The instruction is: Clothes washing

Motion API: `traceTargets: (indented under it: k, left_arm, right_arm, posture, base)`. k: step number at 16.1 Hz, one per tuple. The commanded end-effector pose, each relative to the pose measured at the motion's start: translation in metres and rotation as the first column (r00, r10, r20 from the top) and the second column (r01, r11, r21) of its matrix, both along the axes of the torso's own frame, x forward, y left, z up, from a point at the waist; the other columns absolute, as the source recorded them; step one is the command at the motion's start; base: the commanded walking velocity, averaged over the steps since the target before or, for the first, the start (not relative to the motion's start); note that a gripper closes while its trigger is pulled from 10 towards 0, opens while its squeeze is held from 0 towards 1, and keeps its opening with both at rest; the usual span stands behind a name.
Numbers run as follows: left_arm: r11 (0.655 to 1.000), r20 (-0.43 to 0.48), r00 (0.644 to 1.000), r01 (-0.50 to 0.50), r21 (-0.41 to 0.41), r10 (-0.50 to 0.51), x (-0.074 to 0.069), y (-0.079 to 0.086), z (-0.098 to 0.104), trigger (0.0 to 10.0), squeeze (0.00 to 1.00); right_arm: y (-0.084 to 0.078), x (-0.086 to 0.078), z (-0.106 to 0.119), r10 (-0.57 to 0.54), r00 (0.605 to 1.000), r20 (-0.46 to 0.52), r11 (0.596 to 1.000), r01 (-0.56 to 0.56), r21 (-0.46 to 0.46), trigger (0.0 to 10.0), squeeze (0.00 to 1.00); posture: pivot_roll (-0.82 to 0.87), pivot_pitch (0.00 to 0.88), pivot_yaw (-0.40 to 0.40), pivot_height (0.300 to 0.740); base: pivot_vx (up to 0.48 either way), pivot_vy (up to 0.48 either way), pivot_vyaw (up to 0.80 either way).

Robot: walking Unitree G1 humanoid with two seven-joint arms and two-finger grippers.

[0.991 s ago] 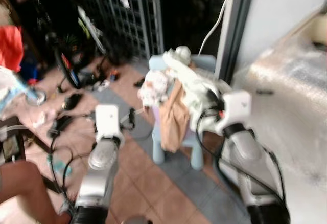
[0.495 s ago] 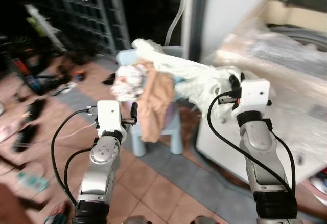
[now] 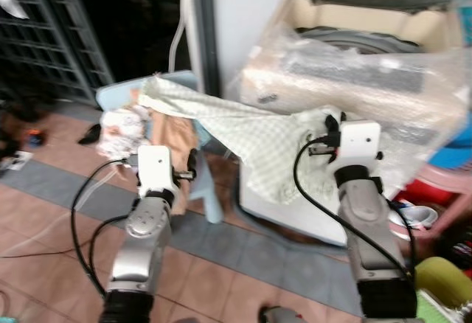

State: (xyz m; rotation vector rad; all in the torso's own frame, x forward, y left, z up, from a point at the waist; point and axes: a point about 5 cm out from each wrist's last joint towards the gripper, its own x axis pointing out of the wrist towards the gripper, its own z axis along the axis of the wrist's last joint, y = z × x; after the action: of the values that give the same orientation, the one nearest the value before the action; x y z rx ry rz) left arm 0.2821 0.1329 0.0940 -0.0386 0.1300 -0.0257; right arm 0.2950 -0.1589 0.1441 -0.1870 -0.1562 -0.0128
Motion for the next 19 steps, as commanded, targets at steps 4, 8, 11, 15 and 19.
traceTargets:
  k: [4, 8, 11, 15, 19]
  left_arm:
    - [1.000, 0.010, 1.000, -0.006, -0.008, 0.006, 0.001, 0.003, 0.004, 10.0, 0.00]
    - [1.000, 0.009, 1.000, 0.000, -0.008, 0.000, 0.000, 0.002, 0.004, 10.0, 0.00]
    - [1.000, 0.011, 1.000, 0.000, -0.006, 0.001, 0.000, 0.002, 0.005, 10.0, 0.00]
    - [1.000, 0.032, 0.999, -0.002, -0.018, 0.003, 0.000, 0.003, 0.008, 10.0, 0.00]
    - [0.999, 0.048, 0.998, -0.032, -0.011, 0.033, -0.001, 0.010, 0.011, 10.0, 0.00]
  right_arm:
    - [0.000, 0.000, 0.000, -0.002, 1.000, -0.001, 1.000, 0.002, -0.002, 10.0, 0.00]
    - [0.003, 0.000, -0.003, 0.016, 1.000, -0.014, 1.000, -0.016, 0.008, 10.0, 0.00]
    - [0.012, 0.000, -0.003, 0.081, 0.997, -0.017, 0.996, -0.080, 0.030, 10.0, 0.00]
    - [0.025, -0.001, -0.002, 0.170, 0.985, -0.016, 0.985, -0.169, 0.039, 10.0, 0.00]
    - [0.030, -0.002, -0.001, 0.221, 0.975, -0.010, 0.975, -0.220, 0.033, 10.0, 0.00]
  posture:
    - [-0.06, 0.000, 0.087, 0.740]
    - [-0.06, 0.000, 0.090, 0.740]
    - [-0.06, 0.000, 0.089, 0.740]
    - [-0.06, 0.000, 0.089, 0.740]
    - [-0.06, 0.000, 0.089, 0.740]
  base:
    - [0.000, 0.317, -0.80]
    - [0.000, 0.066, -0.80]
    - [0.000, 0.000, -0.60]
    - [0.000, 0.000, 0.00]
    - [0.000, 0.000, 0.00]
